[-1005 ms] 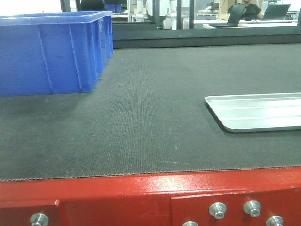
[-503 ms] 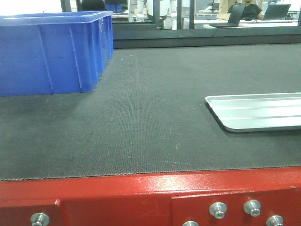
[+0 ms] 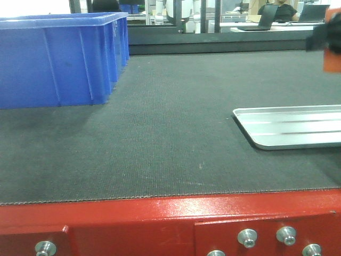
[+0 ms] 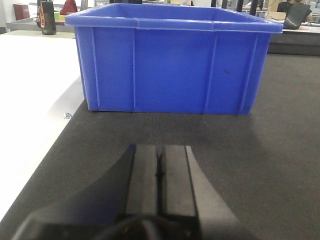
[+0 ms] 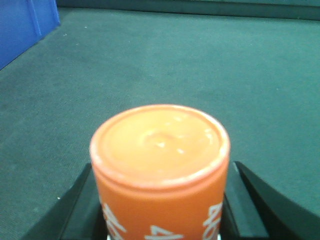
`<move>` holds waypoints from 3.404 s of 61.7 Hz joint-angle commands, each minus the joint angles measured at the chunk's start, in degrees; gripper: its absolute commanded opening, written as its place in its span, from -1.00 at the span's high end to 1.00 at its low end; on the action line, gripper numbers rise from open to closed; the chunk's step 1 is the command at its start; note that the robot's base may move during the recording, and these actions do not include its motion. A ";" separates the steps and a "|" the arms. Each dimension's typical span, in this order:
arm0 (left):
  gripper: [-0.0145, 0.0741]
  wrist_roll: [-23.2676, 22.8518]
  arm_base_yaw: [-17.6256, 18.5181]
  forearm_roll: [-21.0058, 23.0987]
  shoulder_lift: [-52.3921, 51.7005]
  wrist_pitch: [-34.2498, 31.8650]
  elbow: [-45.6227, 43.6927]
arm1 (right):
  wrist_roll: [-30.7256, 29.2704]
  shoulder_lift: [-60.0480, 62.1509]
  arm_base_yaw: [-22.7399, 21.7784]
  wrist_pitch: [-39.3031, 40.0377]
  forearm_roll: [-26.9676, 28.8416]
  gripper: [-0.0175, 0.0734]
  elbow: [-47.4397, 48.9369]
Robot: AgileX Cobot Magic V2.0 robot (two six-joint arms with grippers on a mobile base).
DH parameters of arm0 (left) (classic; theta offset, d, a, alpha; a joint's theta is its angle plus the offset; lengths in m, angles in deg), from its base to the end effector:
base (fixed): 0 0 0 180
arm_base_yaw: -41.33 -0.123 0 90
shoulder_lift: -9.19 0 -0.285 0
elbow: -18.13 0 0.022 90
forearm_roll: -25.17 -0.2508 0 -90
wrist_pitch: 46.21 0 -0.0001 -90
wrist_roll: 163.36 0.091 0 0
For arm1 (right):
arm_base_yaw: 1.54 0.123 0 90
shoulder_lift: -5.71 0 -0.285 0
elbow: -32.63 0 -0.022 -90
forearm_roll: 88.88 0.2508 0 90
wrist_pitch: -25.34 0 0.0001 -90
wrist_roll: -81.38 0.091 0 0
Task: Grab orange capacitor from left shelf to right conveyor
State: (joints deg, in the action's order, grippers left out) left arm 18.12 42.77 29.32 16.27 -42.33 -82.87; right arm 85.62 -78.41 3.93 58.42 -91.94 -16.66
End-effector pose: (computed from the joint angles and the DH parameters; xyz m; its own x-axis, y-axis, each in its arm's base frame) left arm 0.0569 -0.0019 0.1972 -0.0005 -0.0464 -0.9989 0.0300 0.9985 -0.0464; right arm 0.2561 0.0272 0.2337 -0.1827 0.0119 -0.9831 -0.1185 0.9924 0.0340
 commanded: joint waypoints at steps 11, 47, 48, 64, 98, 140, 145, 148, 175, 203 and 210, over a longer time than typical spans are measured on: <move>0.96 -0.08 -0.14 0.10 -0.58 -5.15 -0.24 | -1.60 -7.81 -0.26 21.39 -0.54 0.47 -2.44; 0.96 -0.08 -0.14 0.10 -0.58 -5.15 -0.24 | -1.67 -22.48 -3.98 31.67 -0.54 0.47 -1.70; 0.96 -0.08 -0.14 0.10 -0.58 -5.15 -0.24 | -1.67 -22.77 -3.98 31.67 -0.54 0.46 -1.70; 0.96 -0.08 -0.14 0.10 -0.58 -5.15 -0.24 | -1.67 -23.55 -3.98 32.44 -0.54 0.07 -1.70; 0.96 -0.08 -0.14 0.10 -0.58 -5.15 -0.24 | -0.29 -9.22 -3.98 15.57 -0.54 -0.77 -1.77; 0.96 -0.08 -0.14 0.10 -0.58 -5.15 -0.24 | 7.19 44.42 -3.86 -33.07 -0.54 0.52 -0.67; 0.96 -0.08 -0.14 0.10 -0.58 -5.15 -0.24 | 7.19 48.07 -3.86 -37.40 -0.54 0.49 -0.67; 0.96 -0.08 -0.14 0.10 -0.58 -5.15 -0.24 | 7.19 49.83 -3.86 -39.65 -0.54 0.49 -0.67; 0.96 -0.08 -0.14 0.10 -0.58 -5.15 -0.24 | 7.19 52.63 -3.86 -40.08 -0.54 0.49 -0.67; 0.96 -0.08 -0.14 0.10 -0.58 -5.15 -0.24 | 2.97 55.36 -3.86 -39.05 -1.02 0.49 -5.36; 0.96 -0.08 -0.14 0.10 -0.58 -5.15 -0.24 | 2.40 61.27 -3.92 -38.01 -0.57 0.49 -10.60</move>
State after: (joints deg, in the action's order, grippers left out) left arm 18.12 42.77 29.32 16.27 -42.33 -82.87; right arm 89.31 -20.23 0.38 14.73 -92.05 -25.99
